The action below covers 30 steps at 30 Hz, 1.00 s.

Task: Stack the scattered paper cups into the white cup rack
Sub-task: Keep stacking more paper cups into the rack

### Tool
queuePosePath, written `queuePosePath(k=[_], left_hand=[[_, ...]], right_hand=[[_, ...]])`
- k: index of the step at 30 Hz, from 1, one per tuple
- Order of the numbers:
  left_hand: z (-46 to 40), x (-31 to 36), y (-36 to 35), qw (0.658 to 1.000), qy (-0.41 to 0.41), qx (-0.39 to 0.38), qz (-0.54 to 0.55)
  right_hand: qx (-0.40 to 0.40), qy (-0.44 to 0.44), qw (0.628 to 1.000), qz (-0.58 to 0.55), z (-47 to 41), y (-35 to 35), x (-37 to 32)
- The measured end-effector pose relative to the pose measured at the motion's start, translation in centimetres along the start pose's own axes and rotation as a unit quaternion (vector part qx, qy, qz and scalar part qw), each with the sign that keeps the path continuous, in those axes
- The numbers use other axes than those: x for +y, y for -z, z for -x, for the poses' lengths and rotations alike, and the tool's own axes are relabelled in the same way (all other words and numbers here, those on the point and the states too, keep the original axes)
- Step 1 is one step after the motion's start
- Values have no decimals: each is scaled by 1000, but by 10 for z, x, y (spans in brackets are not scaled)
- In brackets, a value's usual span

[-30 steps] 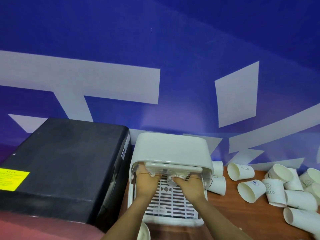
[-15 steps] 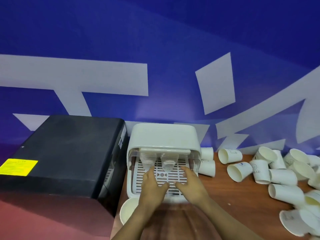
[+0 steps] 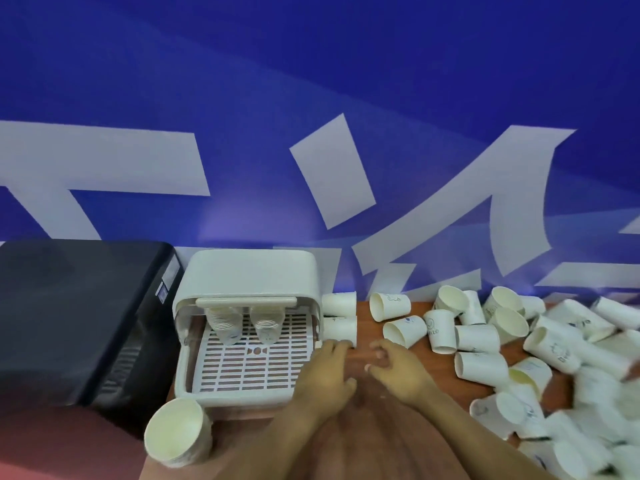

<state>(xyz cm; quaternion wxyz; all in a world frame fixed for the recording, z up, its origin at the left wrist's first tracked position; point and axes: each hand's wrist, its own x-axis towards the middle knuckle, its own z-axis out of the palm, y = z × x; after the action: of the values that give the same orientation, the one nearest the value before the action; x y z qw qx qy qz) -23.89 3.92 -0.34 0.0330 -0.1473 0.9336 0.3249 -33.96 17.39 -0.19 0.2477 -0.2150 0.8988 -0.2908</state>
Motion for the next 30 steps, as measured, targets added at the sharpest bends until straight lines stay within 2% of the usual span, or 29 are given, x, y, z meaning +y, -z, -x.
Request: queuePosePath(k=[5,9,13,17,21,25,30], left_hand=[[-47,20,-21,995,-4,-10,-99],[-84,21,-40,983,9,-11,-184],[-111,15,-56,969,31,-24,-243],[-129,6,-62,938,61,-67,-336],[-141,-1,-65,927,55,-80,-363],[-143,-1,-72,934,44,-71,-347],[-128,11,-81,950,37,-97,-295]], right_hand=[[1,-5,992,128,-22,41,39],[7,38,964,264,-50,61,58],[-21,81,942,324,-80,65,74],[-50,111,920,372,-104,57,87],[-60,102,921,371,-117,46,97],[-51,98,917,384,-119,39,102],[-44,76,936,340,-107,39,104]])
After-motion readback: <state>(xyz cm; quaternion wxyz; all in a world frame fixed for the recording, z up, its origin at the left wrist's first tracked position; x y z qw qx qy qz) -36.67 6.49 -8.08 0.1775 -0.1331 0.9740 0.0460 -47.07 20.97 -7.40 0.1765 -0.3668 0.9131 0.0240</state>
